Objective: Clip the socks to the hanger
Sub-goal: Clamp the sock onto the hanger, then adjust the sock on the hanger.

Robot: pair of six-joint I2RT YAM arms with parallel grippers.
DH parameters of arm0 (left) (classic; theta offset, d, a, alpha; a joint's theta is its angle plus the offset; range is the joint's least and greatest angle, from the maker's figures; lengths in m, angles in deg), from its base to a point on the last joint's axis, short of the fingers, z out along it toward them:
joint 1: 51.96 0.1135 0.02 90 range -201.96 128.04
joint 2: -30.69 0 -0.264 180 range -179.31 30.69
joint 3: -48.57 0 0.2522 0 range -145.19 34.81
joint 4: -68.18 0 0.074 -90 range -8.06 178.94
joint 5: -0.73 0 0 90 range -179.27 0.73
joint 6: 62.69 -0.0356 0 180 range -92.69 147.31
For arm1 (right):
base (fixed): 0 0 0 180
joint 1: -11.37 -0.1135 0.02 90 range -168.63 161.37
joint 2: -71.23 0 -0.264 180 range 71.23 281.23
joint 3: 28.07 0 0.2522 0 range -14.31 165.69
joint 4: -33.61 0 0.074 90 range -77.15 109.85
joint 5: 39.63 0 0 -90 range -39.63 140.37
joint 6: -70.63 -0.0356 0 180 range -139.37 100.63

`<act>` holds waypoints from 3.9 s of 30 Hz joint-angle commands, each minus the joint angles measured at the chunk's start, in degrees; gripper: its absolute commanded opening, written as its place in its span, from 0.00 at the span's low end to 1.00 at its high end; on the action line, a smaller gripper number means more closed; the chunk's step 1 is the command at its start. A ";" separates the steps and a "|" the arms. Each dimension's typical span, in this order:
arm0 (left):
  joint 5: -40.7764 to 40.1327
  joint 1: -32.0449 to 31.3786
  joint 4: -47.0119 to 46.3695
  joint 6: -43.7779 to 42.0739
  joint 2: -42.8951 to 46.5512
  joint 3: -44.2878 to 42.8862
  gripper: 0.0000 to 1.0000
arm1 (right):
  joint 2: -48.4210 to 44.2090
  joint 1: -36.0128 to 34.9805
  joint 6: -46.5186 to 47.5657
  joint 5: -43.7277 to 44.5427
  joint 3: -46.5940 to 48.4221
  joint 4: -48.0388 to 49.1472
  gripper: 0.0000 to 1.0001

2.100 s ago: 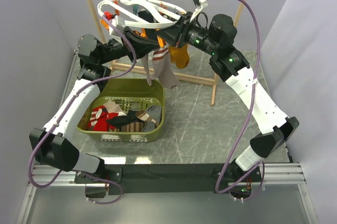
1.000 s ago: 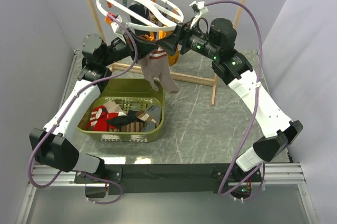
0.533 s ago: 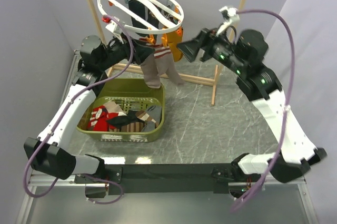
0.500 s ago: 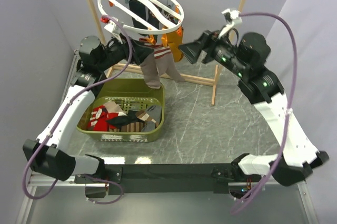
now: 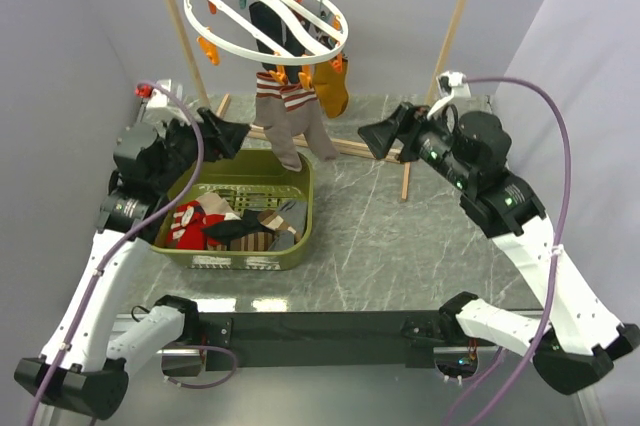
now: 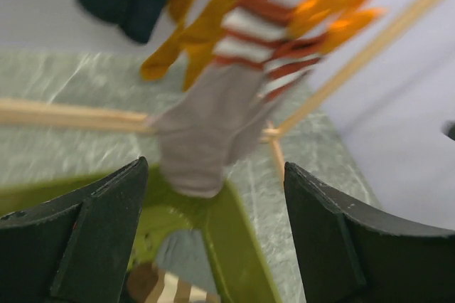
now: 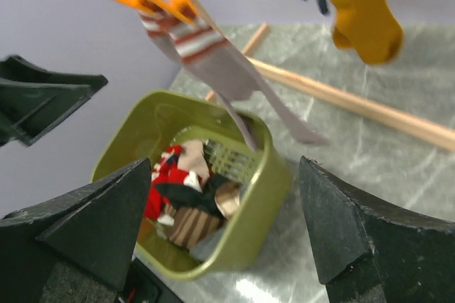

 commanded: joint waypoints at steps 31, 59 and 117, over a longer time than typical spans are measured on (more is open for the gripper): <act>-17.25 2.68 3.87 17.32 14.96 23.03 0.91 | -17.78 0.29 -2.48 10.10 -28.21 6.52 0.91; -18.75 7.95 14.86 12.31 5.92 10.38 0.99 | -15.93 0.37 -2.75 11.52 -29.00 6.70 0.92; -14.26 9.45 9.76 14.42 4.58 16.87 0.92 | 42.00 -7.71 13.26 4.41 2.31 43.34 0.89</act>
